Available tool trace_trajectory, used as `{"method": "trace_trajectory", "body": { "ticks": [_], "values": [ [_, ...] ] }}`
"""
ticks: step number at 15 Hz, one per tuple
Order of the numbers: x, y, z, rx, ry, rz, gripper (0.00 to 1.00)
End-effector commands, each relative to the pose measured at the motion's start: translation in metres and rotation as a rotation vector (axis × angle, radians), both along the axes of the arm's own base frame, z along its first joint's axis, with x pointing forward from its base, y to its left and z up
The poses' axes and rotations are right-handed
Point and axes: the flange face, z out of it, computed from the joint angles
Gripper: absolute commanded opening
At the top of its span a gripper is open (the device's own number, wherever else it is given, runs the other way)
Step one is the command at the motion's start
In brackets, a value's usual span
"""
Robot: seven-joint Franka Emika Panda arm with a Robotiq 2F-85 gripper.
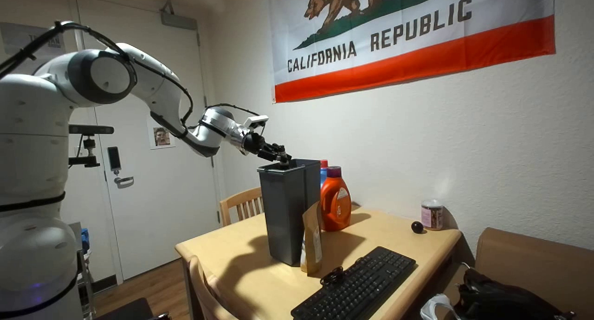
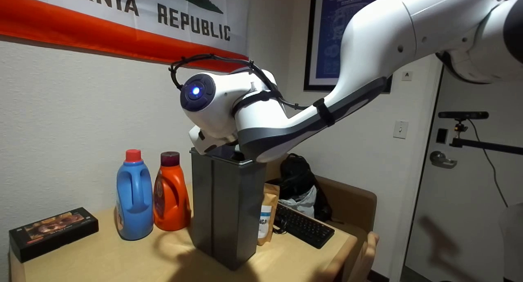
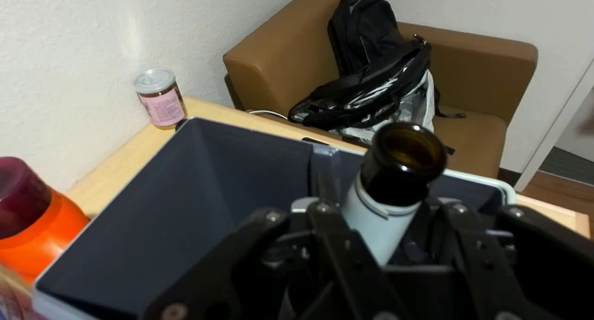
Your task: Pick the glass bottle on the table and put it in the bin
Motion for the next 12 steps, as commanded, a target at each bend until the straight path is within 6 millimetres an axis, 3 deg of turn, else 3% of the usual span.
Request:
{"method": "trace_trajectory", "body": {
  "ticks": [1, 12],
  "values": [
    [0.007, -0.003, -0.005, 0.012, 0.042, 0.004, 0.1],
    [0.009, -0.006, -0.025, 0.006, 0.078, -0.006, 0.1]
  ]
}}
